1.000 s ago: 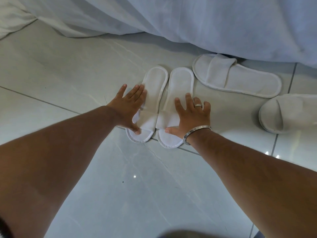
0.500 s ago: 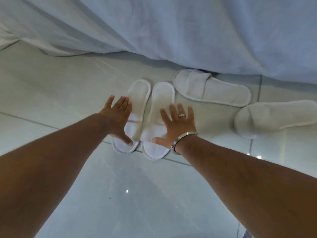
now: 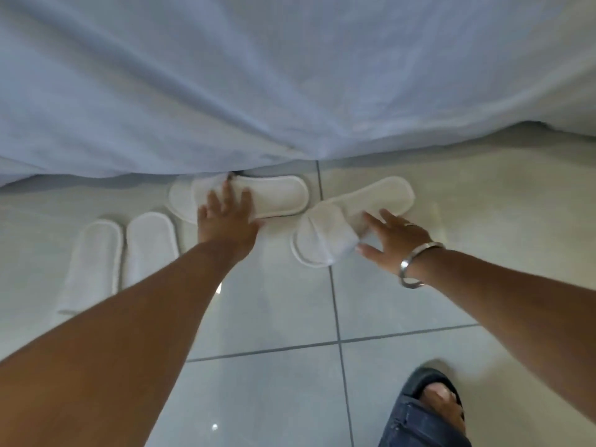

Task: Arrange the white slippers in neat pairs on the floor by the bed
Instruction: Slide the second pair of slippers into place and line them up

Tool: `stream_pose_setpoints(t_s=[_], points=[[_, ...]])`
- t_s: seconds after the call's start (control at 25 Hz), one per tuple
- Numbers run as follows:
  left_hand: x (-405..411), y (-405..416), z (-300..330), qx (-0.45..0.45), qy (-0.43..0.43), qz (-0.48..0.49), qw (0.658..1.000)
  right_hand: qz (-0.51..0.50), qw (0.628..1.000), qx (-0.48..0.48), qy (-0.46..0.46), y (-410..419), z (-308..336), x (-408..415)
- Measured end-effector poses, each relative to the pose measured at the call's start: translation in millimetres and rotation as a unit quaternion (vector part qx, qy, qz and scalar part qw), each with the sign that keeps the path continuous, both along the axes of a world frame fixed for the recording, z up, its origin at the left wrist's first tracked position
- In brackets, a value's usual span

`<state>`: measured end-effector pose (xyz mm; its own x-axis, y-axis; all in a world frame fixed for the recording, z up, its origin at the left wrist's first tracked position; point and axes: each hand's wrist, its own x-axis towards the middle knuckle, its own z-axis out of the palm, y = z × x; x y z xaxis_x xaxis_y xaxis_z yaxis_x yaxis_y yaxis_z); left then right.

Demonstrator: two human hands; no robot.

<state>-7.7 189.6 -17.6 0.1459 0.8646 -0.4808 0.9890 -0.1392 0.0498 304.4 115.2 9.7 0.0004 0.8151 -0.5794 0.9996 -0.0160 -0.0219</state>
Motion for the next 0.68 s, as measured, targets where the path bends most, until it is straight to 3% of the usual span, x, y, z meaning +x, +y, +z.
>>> stream_pose_setpoints(t_s=[0.12,0.28,0.48,0.56,0.68], points=[[22,-14,-3,0.024,0.012,0.041,0.999,-0.051,0.998,0.036,-0.003,-2,-20,9],[78,-26,12,0.035,0.000,-0.019,0.999,-0.134,0.987,0.073,-0.045,-1,-10,63],[155,-48,19,-0.002,-0.042,-0.060,0.997,-0.065,0.996,0.022,-0.051,-39,-5,136],[171,-54,23,0.000,-0.064,-0.047,0.997,-0.033,0.997,0.019,-0.064,-59,-12,148],[212,-71,21,-0.033,-0.167,0.021,0.985,-0.064,0.993,0.027,-0.094,-94,-16,175]])
